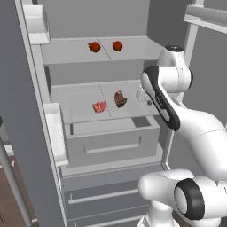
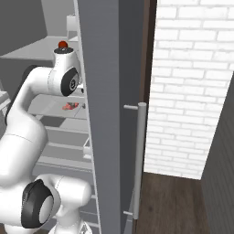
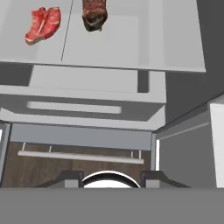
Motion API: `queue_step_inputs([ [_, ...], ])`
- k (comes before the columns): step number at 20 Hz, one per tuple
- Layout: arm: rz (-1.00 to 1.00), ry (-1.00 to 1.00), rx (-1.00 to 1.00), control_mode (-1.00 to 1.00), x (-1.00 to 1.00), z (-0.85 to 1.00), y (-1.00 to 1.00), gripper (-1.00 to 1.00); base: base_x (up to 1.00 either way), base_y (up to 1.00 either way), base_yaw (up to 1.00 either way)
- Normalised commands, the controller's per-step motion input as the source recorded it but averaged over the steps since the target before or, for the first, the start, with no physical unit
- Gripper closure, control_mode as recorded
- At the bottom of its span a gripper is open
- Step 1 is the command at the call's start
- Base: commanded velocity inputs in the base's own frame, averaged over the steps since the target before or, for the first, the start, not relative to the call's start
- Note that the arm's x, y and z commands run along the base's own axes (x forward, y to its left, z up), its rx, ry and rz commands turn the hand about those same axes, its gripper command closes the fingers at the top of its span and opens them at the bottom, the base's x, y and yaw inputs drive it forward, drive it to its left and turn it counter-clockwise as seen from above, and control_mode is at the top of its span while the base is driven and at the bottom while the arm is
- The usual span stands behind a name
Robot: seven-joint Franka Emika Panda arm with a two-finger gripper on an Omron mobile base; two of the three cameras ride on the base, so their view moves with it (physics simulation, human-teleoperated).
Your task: Place one tomato and one steak in each tupperware on the nearby counter, to pack two identical lunches.
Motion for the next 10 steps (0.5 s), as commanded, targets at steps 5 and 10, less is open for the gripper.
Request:
queue_step_inputs([
  [5,0.00,-0.01,0.00,-1.00,0.00,0.00,0.00,-1.00,0.00,0.00,0.00],
  [10,-0.03,-0.20,0.00,-1.00,0.40,-0.45,0.39,-1.00,0.00,0.00,0.00],
])
